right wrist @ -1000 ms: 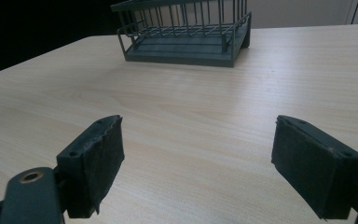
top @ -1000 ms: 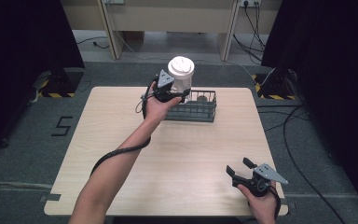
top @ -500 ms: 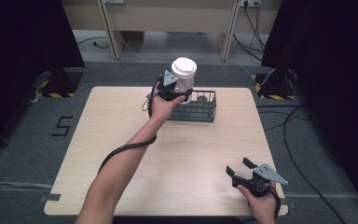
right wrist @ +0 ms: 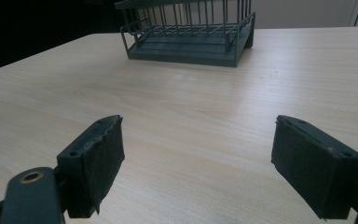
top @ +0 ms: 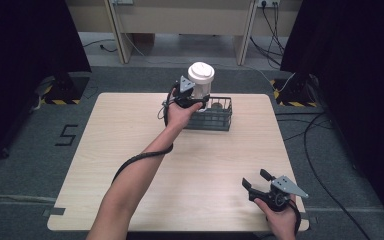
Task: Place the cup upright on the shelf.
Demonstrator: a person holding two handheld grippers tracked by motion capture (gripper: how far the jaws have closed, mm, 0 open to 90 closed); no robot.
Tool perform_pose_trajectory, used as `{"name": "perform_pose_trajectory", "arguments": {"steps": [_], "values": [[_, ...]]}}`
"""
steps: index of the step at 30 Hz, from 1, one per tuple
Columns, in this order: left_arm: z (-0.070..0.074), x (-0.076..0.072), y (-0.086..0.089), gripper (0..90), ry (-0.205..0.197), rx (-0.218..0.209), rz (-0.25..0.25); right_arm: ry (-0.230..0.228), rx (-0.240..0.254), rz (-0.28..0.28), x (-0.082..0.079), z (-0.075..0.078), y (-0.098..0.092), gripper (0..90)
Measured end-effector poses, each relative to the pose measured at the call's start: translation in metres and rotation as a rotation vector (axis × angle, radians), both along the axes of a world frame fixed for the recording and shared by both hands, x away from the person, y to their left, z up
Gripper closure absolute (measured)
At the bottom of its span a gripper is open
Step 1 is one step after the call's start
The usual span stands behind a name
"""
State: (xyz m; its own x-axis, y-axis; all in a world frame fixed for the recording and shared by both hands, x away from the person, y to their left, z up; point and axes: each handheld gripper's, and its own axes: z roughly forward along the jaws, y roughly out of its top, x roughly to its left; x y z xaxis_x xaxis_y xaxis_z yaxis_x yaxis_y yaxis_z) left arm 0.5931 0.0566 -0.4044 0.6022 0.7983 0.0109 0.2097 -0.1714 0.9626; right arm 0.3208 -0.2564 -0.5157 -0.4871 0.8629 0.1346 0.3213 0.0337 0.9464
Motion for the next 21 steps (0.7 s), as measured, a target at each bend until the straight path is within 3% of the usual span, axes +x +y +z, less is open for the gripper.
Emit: {"name": "perform_pose_trajectory", "arguments": {"steps": [5, 21], "values": [[-0.005, 0.006, 0.000, 17.8, 0.022, -0.017, 0.020, 0.001, 0.001, 0.002, 0.000, 0.000, 0.000, 17.5], [-0.026, 0.009, -0.004, 17.7, 0.079, -0.006, 0.048, 0.001, 0.002, 0.005, 0.000, 0.000, 0.000, 17.5]]}}
